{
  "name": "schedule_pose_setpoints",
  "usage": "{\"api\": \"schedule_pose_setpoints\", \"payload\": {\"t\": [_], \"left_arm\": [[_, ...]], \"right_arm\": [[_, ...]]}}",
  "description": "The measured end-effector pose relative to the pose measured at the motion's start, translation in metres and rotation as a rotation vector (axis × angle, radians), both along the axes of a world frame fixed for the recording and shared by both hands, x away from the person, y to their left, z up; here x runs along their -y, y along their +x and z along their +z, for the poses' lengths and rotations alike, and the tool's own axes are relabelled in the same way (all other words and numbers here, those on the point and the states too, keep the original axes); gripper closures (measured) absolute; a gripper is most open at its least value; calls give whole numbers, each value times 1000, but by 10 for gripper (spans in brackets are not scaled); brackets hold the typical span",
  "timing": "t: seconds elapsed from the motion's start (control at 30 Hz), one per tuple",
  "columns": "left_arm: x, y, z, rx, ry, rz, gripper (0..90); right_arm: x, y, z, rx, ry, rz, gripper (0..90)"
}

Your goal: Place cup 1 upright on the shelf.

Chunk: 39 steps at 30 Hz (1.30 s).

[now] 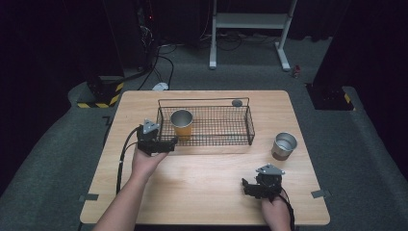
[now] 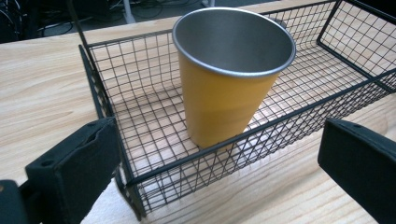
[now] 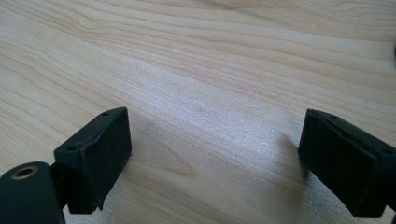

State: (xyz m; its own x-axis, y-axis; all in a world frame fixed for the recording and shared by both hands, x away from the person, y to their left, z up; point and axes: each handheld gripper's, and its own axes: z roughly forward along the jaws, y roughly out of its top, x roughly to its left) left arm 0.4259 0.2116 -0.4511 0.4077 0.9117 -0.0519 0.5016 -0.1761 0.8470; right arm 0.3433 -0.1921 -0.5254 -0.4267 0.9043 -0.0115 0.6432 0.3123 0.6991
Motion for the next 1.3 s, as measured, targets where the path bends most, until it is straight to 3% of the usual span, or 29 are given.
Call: {"api": "schedule_pose_setpoints", "payload": {"t": [0.33,0.43,0.97,1.3], "left_arm": [[-5,-12,-4,-14,15,-14,0],[-7,-17,-5,-15,1,-20,0],[-26,-44,-22,-41,13,-17,5],[-41,-67,-46,-100,22,-13,5]], "right_arm": [[0,0,0,0,0,0,95],[0,0,0,-1,-1,2,95],[0,0,0,0,-1,1,95],[0,0,0,-1,-1,1,95]]}}
